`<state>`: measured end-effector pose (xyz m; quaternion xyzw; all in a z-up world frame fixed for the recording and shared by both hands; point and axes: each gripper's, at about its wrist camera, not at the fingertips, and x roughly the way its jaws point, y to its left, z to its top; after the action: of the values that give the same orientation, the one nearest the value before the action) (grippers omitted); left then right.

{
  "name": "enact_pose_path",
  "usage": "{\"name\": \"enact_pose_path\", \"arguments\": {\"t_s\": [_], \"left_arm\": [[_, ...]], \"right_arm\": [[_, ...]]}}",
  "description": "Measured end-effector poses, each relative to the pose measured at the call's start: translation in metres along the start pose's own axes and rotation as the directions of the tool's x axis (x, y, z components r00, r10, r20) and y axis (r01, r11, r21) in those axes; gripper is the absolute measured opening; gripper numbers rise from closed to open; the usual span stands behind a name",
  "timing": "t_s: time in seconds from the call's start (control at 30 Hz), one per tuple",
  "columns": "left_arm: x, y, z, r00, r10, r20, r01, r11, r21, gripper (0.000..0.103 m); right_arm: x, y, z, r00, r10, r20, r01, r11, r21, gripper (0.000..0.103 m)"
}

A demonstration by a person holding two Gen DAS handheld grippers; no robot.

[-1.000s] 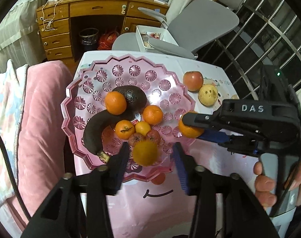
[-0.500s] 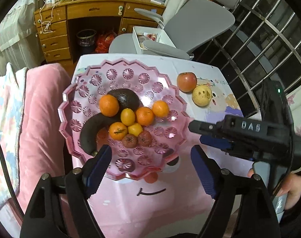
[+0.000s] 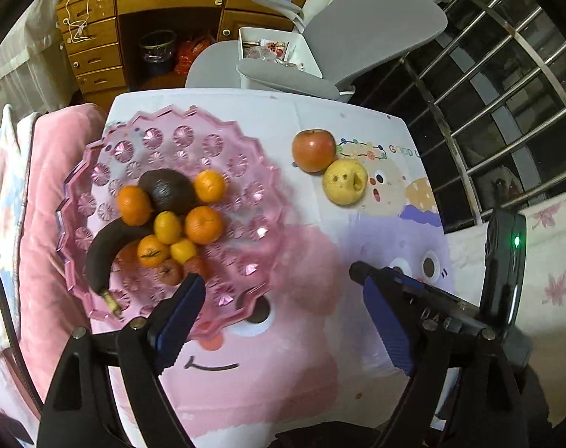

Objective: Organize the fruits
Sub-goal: 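Grasp the red apple with the left tool while the right tool grasps the yellow pear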

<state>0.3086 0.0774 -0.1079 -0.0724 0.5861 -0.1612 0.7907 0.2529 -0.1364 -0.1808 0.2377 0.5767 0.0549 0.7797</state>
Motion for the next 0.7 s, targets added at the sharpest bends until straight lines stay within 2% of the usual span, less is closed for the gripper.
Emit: {"name": "enact_pose_path", "arguments": {"t_s": [0.2,0.3,0.4,0.57,0.7], "left_arm": [[0.016,-0.032,0.033,0.999,0.034,-0.016,-0.034,0.999,-0.042,0.089],[0.026,-0.046,0.053,0.999,0.037,-0.016,-0.038,0.998,-0.054,0.089],[0.037,-0.058,0.074,0.999,0.045,-0.004,-0.045,0.997,-0.065,0.091],[0.059,-0.071,0.103,0.998,0.057,0.004,-0.057,0.995,-0.077,0.093],[0.084,-0.076,0.124,0.998,0.069,-0.003,-0.069,0.994,-0.08,0.095]], "right_arm": [[-0.012,-0.021,0.022,0.998,-0.048,0.05,0.054,0.988,-0.143,0.065],[-0.019,-0.029,0.032,0.993,-0.063,0.105,0.085,0.97,-0.227,0.074],[-0.023,-0.035,0.039,0.986,-0.058,0.159,0.104,0.95,-0.294,0.078],[-0.026,-0.041,0.052,0.974,-0.033,0.224,0.119,0.916,-0.383,0.079],[-0.022,-0.04,0.058,0.958,-0.014,0.288,0.153,0.872,-0.465,0.079]]}}
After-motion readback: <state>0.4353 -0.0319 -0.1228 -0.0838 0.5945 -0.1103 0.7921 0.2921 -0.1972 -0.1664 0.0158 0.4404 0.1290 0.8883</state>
